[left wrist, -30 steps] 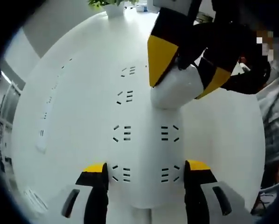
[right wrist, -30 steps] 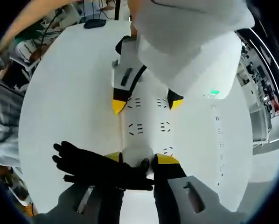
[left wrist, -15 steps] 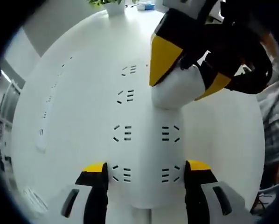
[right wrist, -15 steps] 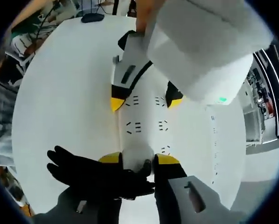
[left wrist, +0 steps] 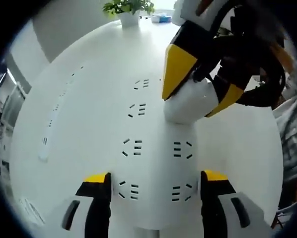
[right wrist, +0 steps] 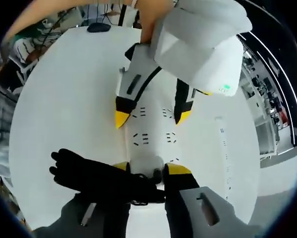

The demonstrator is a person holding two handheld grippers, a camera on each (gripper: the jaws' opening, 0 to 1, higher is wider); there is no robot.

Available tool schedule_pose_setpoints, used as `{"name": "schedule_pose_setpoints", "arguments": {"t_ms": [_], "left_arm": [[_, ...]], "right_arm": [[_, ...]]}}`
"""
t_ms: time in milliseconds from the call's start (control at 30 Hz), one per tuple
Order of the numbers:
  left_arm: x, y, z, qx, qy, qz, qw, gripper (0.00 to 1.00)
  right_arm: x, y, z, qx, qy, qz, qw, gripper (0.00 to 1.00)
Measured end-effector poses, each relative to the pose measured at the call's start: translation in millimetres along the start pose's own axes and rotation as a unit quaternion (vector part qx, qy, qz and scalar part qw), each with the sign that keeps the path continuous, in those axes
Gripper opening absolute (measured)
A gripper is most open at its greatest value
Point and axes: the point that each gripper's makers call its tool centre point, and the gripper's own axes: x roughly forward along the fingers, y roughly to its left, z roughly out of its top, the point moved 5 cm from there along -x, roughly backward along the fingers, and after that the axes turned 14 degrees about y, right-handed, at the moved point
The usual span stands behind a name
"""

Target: Straighten the power strip on the desk, plug the charger into it

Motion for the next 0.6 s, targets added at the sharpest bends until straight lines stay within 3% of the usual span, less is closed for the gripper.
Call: {"name": "schedule_pose_setpoints", "arguments": {"t_ms": [133,333,600], "left_arm": [[-0.6,-1.6,3.0,0.018,-0.002,-0.003,0.9998,0.69],[-2.2,0.7,3.1,0.016,0.002,0.000,0.9999,0.68],[-5.4,-2.5,3.2,0.009,-0.010,0.032,0.9994,0.67]], "right_arm": [[-0.1,0.3,0.9,-0.001,-0.005,-0.001,1.0000,0.23],[-0.5,0.5,0.6,0.000,-0.016,-0.004,0.9999,0.23],[-0.2,0.8,0.8,0.002,-0.022,-0.005,0.9998,0.23]]}}
